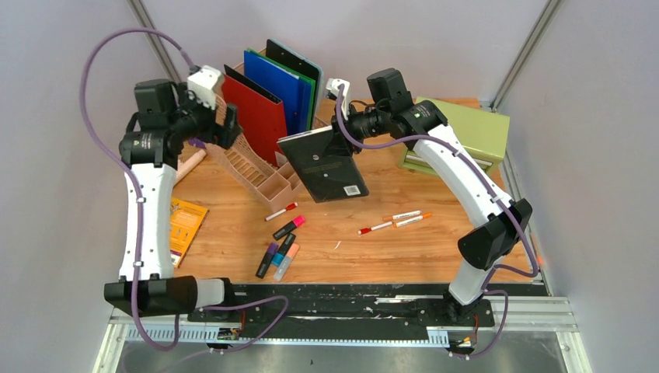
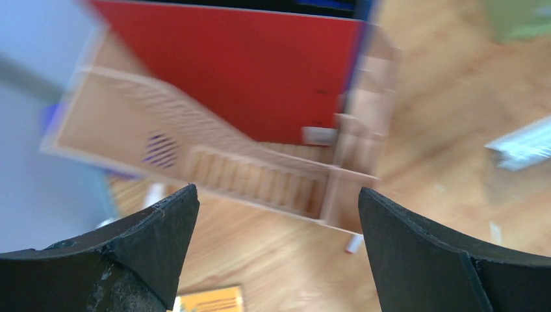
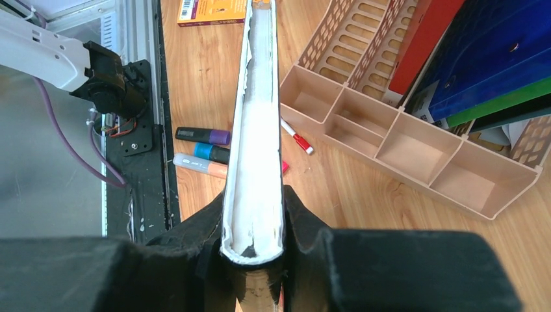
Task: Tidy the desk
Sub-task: Place the notebook in the storage box.
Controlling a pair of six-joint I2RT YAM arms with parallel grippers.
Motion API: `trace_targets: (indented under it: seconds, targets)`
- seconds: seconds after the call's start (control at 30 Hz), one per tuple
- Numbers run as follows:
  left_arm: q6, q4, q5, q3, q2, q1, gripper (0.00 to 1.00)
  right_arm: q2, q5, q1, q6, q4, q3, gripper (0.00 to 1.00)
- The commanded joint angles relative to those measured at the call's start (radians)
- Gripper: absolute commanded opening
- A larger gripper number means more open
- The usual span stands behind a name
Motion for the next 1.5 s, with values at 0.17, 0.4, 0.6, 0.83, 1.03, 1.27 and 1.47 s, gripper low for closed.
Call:
trace_targets:
  seconds: [0.17, 0.4, 0.6, 0.83, 1.03, 1.27, 1.47]
  targets:
    - [-0.078, 0.165, -0.351, 0.172, 0.168, 0.172, 1.00, -0.074, -0.032, 0.000, 0.065, 0.093, 0.034, 0.00]
    - [-0.134, 0.290, -0.417, 0.238, 0.336, 0.188, 1.00, -0.077, -0.047, 0.000, 0.070, 0.106, 0.000, 0.00]
    - [-0.148, 0.327, -0.437, 0.294, 0.477, 0.188, 1.00, -0.091, -0.039, -0.001, 0.066, 0.108, -0.026, 0.00]
    - [-0.173, 0.326, -0.361, 0.207, 0.492, 0.188, 0.95, -0.097, -0.013, -0.002, 0.060, 0.111, -0.038, 0.00]
    - [-0.302, 0.407, -0.221, -0.006, 0.398, 0.188, 0.82, -0.075, 0.063, -0.002, 0.081, 0.122, 0.012, 0.00]
    - [-0.450, 0.492, -0.157, -0.189, 0.274, 0.188, 0.79, -0.032, 0.170, -0.003, 0.096, 0.164, 0.107, 0.00]
    - [-0.494, 0.504, -0.107, -0.266, 0.221, 0.183, 0.77, 0.031, 0.197, -0.006, 0.073, 0.206, 0.169, 0.00]
